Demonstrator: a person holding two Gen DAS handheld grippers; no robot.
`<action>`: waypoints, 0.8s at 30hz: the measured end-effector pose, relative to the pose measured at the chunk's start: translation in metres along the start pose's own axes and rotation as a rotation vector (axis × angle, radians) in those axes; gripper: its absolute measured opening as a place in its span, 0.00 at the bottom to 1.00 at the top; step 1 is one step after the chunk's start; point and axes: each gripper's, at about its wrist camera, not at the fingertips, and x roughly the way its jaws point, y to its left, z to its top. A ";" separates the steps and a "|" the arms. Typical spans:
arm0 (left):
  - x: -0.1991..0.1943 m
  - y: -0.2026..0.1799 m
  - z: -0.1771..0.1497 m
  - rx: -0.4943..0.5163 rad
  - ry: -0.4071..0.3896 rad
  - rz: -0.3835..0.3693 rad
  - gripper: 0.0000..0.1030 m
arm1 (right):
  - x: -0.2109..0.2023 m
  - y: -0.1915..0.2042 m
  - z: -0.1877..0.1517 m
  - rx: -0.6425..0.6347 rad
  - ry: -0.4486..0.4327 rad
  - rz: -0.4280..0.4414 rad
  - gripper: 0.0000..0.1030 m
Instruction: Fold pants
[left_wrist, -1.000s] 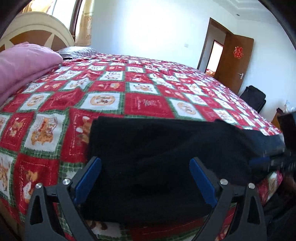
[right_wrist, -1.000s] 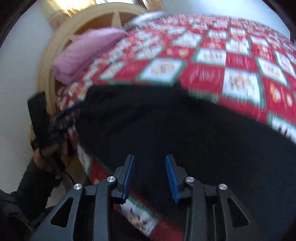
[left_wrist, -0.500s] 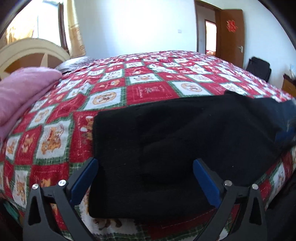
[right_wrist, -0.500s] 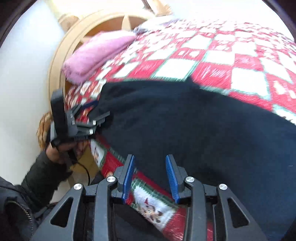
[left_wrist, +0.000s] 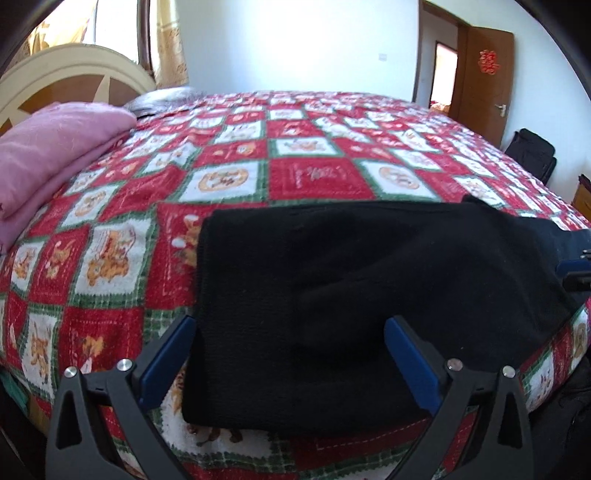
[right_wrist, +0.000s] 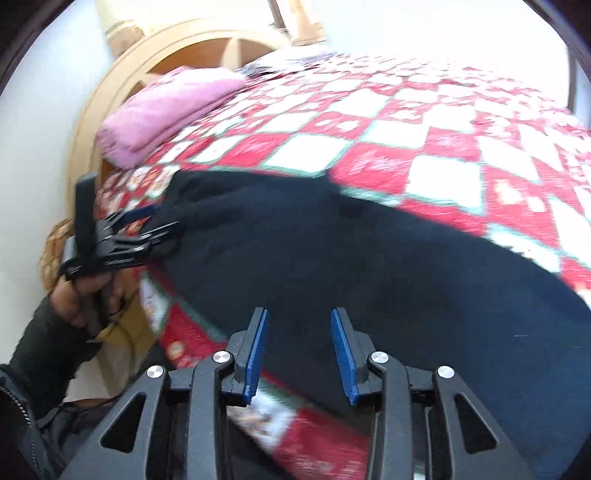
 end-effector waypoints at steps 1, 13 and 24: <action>0.001 0.001 0.000 -0.008 0.005 -0.005 1.00 | 0.001 -0.007 -0.002 0.016 0.012 -0.018 0.36; -0.043 -0.008 0.025 -0.002 -0.124 0.072 1.00 | 0.017 -0.022 -0.027 0.037 0.044 -0.069 0.37; -0.010 -0.095 0.033 0.126 -0.049 -0.149 1.00 | -0.042 -0.062 -0.030 0.090 -0.042 -0.241 0.36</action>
